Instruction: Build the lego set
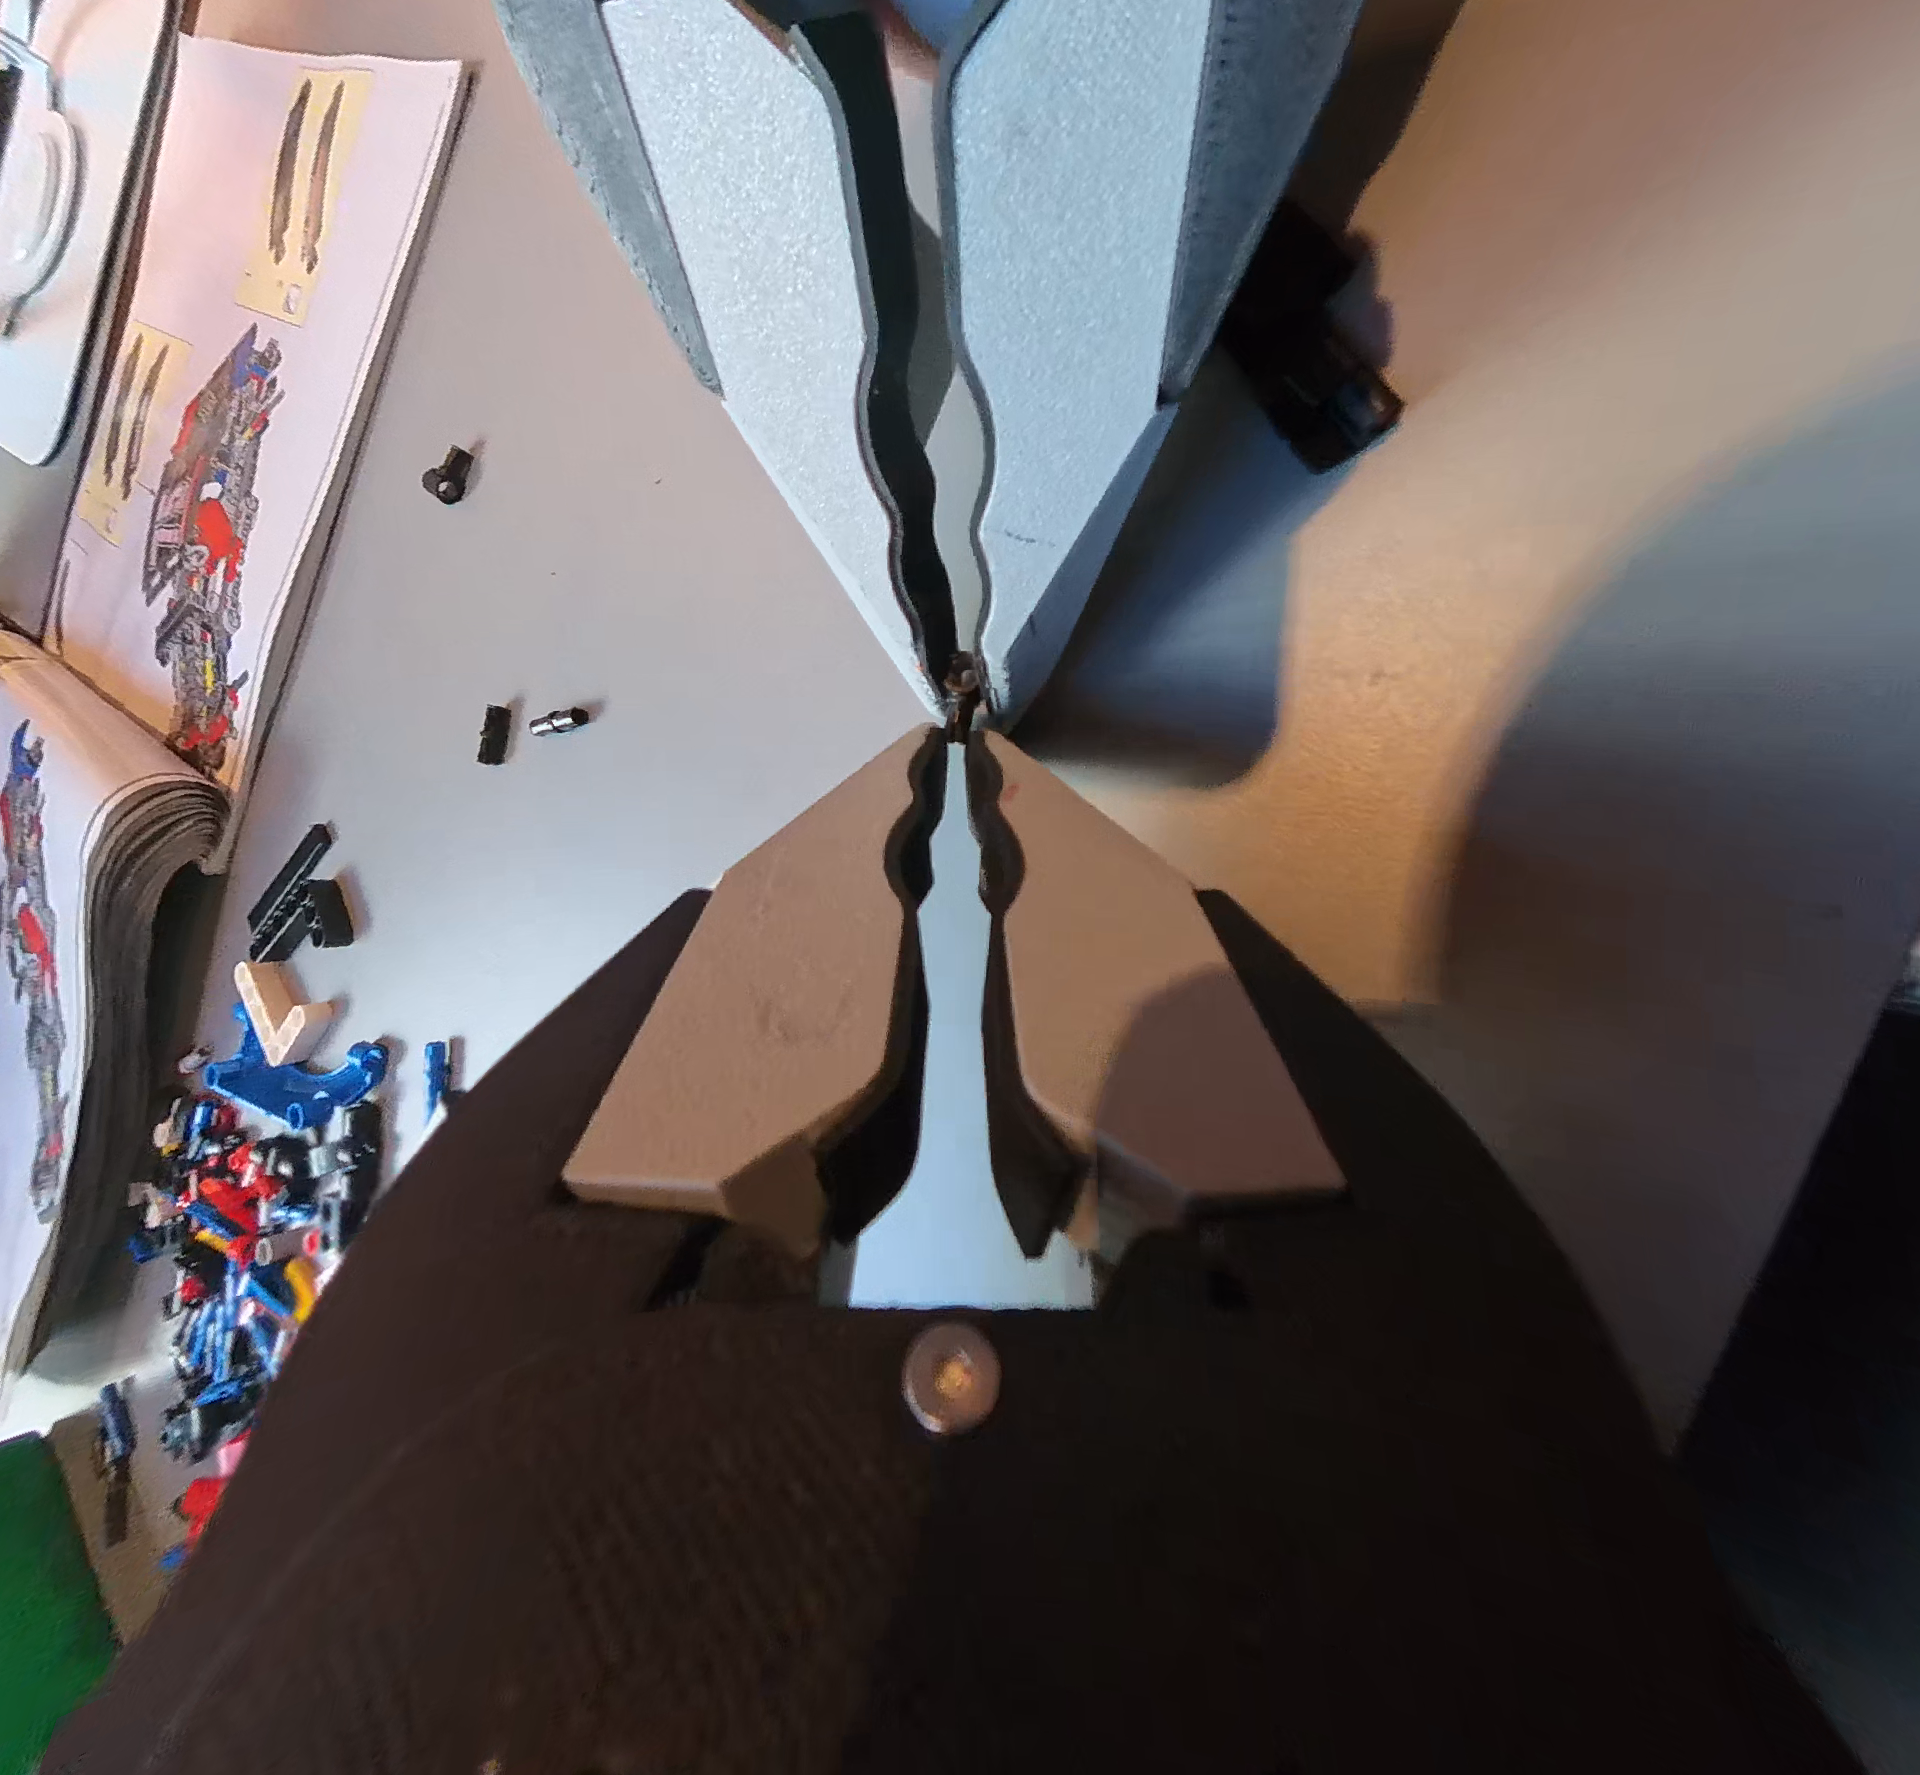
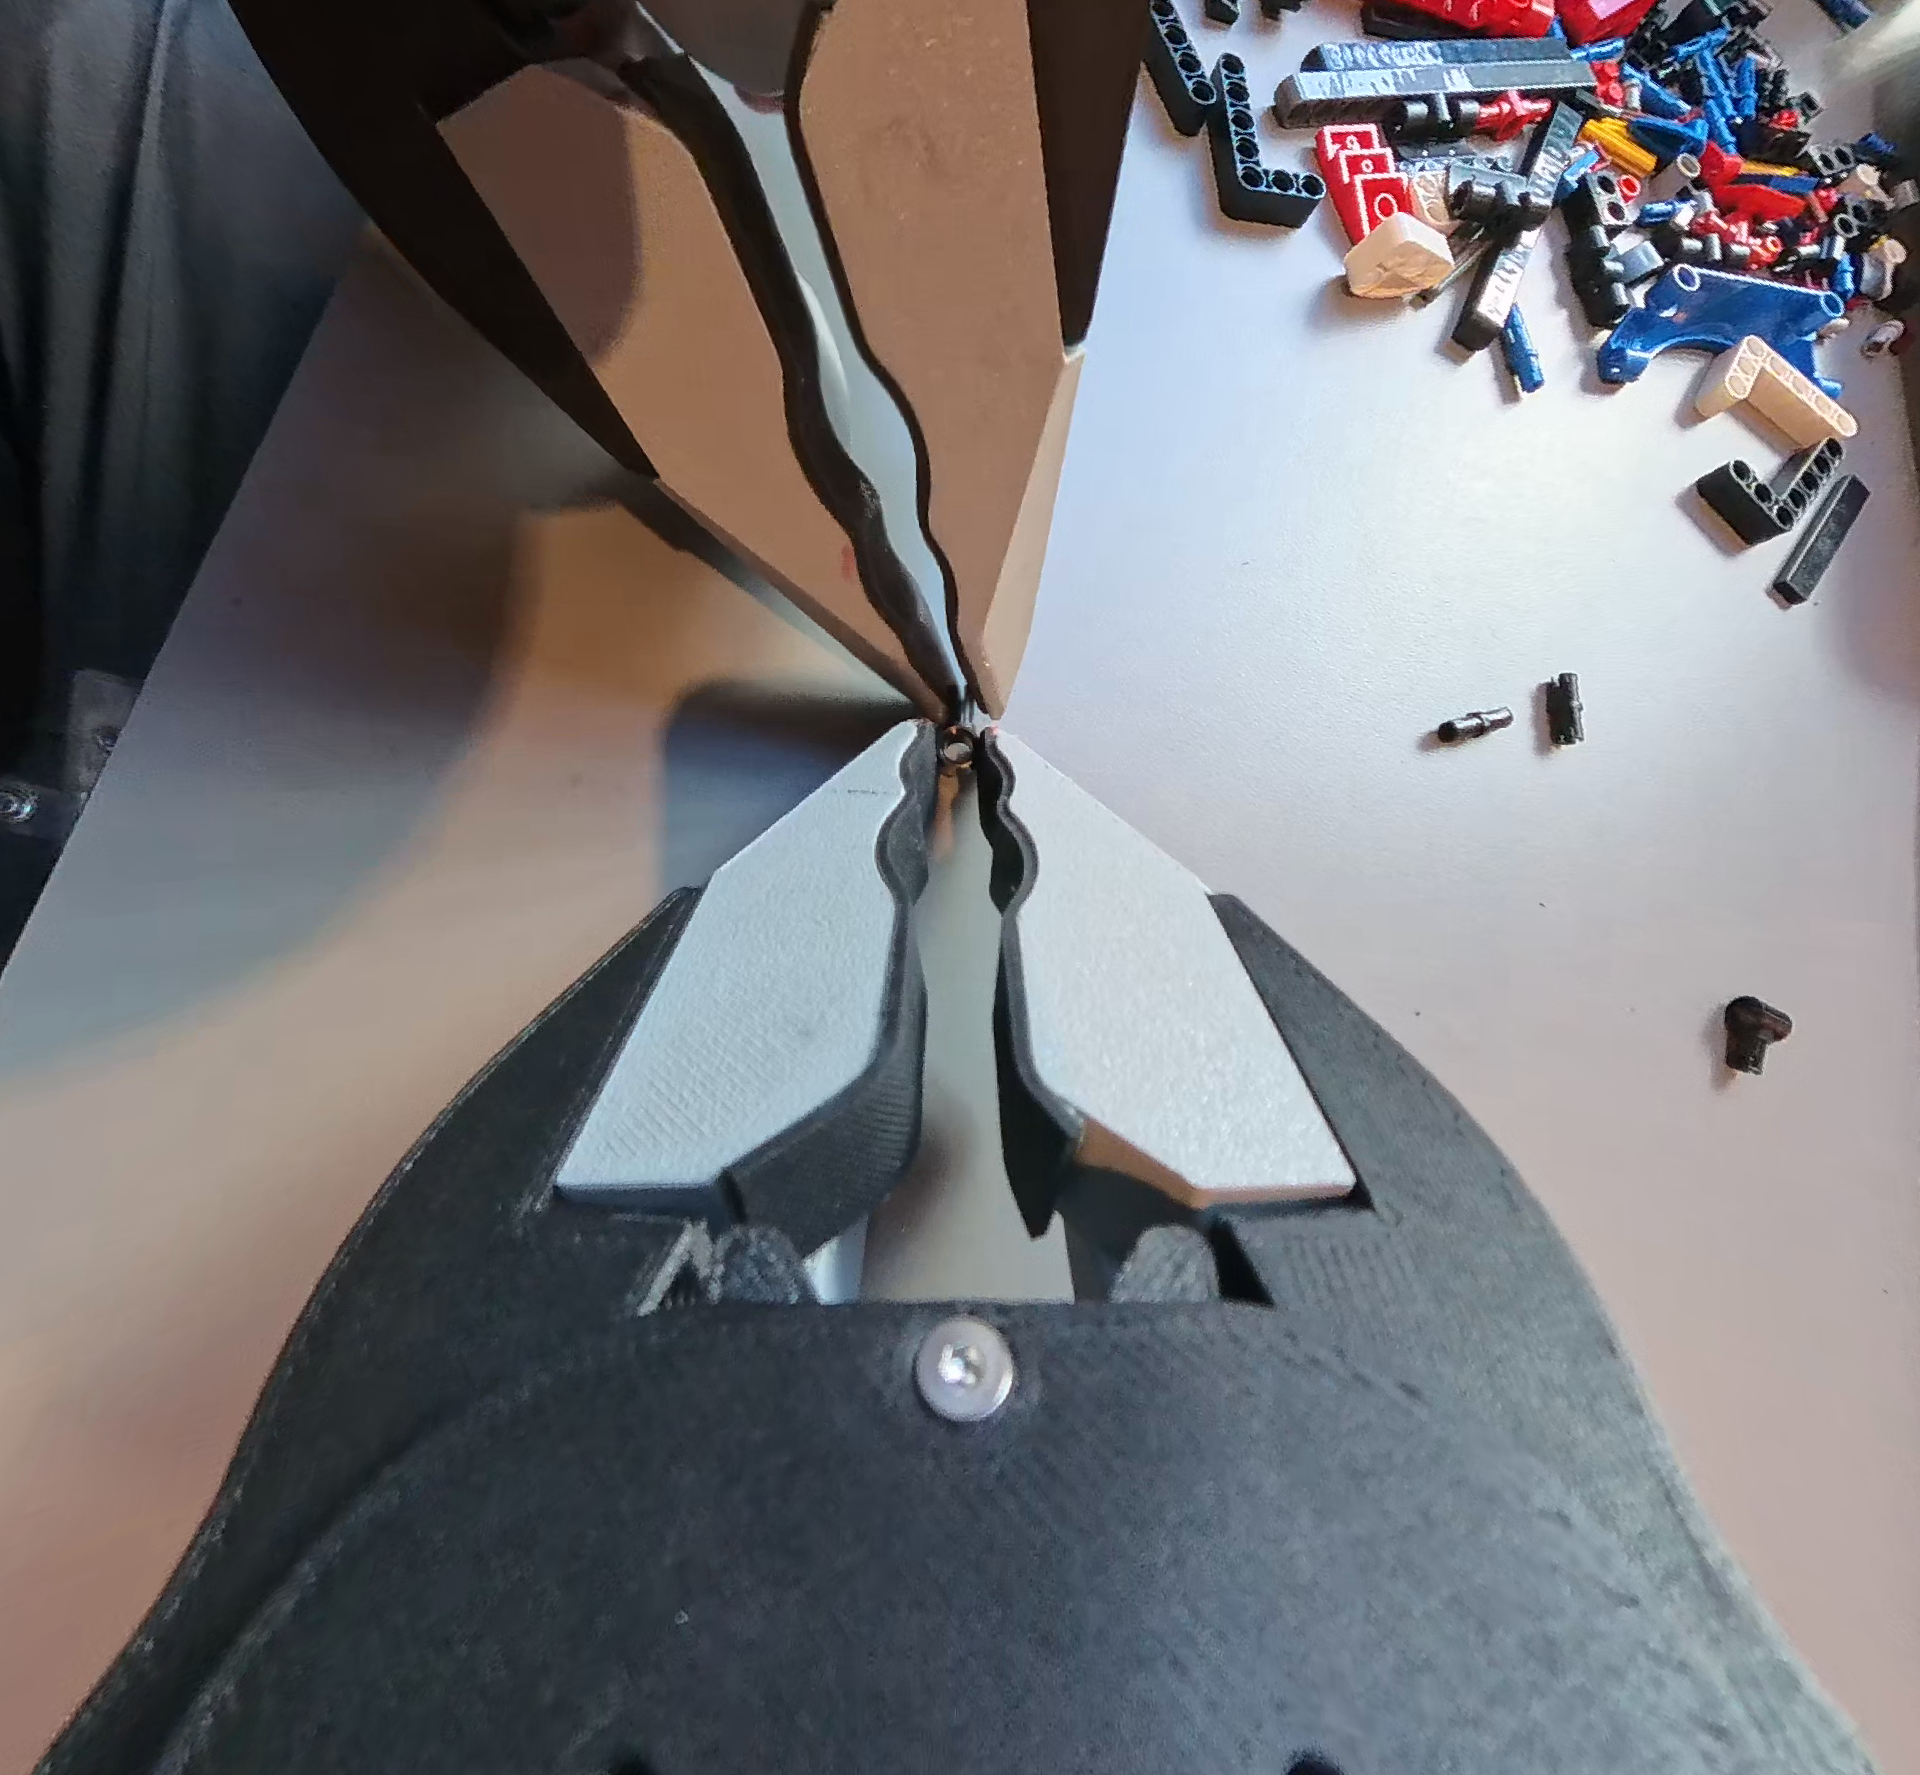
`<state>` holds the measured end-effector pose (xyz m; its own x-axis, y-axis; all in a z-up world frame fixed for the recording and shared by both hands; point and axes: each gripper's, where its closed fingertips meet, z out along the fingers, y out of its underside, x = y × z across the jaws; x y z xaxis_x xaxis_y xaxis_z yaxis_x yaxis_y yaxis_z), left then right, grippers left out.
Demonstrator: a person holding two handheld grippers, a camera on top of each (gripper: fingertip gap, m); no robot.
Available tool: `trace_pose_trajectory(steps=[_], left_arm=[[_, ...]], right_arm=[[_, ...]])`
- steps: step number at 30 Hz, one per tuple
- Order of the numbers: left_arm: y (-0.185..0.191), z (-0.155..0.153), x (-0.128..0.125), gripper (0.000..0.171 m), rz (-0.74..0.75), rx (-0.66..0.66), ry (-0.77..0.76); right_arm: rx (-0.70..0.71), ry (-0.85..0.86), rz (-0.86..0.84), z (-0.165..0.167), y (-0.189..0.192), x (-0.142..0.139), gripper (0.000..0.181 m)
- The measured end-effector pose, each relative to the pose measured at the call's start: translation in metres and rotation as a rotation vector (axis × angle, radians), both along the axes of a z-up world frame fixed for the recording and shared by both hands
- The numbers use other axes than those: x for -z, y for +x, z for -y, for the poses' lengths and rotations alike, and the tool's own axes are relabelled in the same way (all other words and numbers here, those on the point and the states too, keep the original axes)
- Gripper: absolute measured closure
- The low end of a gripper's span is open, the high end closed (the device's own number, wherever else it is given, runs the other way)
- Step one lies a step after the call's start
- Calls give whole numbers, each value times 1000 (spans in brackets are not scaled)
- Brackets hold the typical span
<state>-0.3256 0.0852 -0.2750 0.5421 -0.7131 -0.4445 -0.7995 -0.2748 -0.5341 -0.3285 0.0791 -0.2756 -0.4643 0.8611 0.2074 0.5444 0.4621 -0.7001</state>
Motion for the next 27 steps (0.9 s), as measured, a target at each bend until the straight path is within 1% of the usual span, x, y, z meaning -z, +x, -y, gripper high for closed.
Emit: trace_pose_trajectory(steps=[7, 15, 21, 23, 24, 27], left_arm=[[-1, 0, 0, 171, -59, -2, 51], [-1, 0, 0, 171, -53, -5, 80], [-1, 0, 0, 171, -20, -17, 82], [-1, -1, 0, 171, 18, -37, 77], [0, -2, 0, 171, 71, -55, 51], [2, 0, -1, 171, 212, -78, -83]], right_arm=[[0, 35, -6, 0, 0, 0, 178], [5, 19, 0, 0, 0, 0, 178], [11, 19, 3, 0, -1, 0, 178], [22, 14, 4, -2, -1, 0, 178], [26, 5, 5, -3, -1, 0, 178], [29, -44, 7, -1, 0, -2, 177]])
